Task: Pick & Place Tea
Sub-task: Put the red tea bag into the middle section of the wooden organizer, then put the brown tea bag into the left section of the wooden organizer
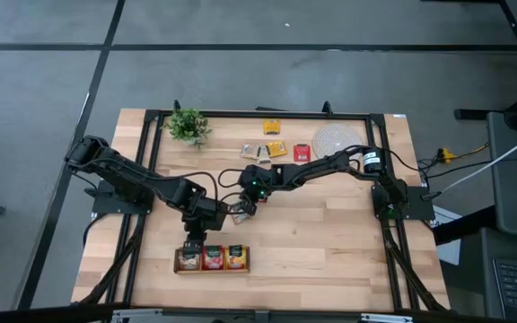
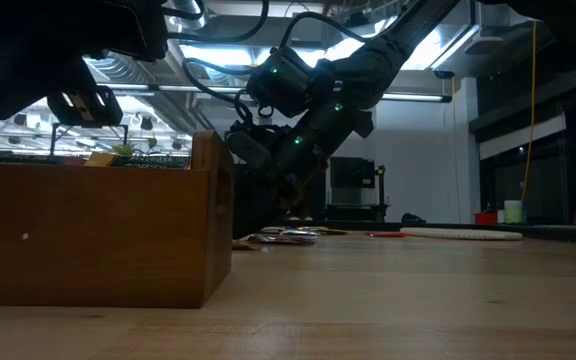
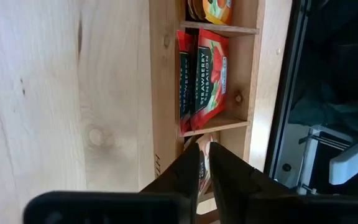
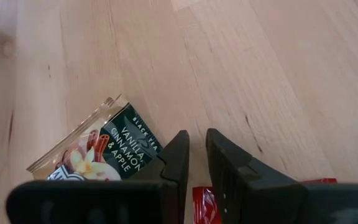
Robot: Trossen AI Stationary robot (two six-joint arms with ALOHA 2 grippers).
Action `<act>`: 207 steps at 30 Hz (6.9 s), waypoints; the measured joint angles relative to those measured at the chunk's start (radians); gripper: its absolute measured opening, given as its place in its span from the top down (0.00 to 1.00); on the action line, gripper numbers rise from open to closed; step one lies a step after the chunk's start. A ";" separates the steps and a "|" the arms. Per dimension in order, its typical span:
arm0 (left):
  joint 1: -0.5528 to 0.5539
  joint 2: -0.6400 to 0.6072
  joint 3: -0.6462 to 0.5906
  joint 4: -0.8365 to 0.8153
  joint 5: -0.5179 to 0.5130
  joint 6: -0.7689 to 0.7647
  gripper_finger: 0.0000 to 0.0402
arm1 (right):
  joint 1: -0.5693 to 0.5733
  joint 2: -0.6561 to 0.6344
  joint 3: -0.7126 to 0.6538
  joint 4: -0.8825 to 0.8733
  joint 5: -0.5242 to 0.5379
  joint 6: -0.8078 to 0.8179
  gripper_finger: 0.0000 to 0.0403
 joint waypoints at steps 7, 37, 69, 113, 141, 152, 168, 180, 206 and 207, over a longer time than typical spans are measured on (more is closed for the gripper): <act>0.000 0.000 0.000 0.000 -0.002 0.030 0.87 | 0.000 0.000 0.000 0.000 0.000 0.000 0.85; 0.137 0.000 -0.159 0.408 -0.524 0.159 0.98 | 0.200 -0.175 -0.009 -0.172 0.126 0.161 0.98; 0.273 -0.009 -0.310 0.532 -0.493 0.001 0.95 | 0.171 -0.024 -0.002 -0.087 0.145 0.151 0.99; 0.306 0.119 -0.309 0.682 -0.366 -0.172 0.98 | 0.171 -0.023 -0.006 -0.087 0.184 0.122 0.99; 0.307 0.013 -0.312 0.420 -0.529 -0.045 1.00 | 0.168 -0.021 -0.005 -0.076 0.252 0.079 0.81; 0.307 0.002 -0.310 0.275 -0.633 -0.030 1.00 | 0.180 -0.068 -0.010 -0.141 0.223 0.077 0.79; 0.272 -0.193 -0.310 0.144 -0.658 -0.010 1.00 | 0.180 -0.083 -0.040 -0.194 0.232 0.103 0.80; 0.117 -0.397 -0.309 0.061 -0.804 -0.123 0.99 | 0.197 -0.082 -0.042 -0.166 0.249 0.104 0.80; -0.064 -0.628 -0.290 -0.022 -0.852 -0.022 0.99 | 0.212 -0.079 -0.042 -0.159 0.356 0.047 0.80; -0.075 -0.638 -0.283 -0.022 -0.847 -0.024 0.99 | 0.212 -0.079 -0.042 -0.159 0.357 0.046 0.80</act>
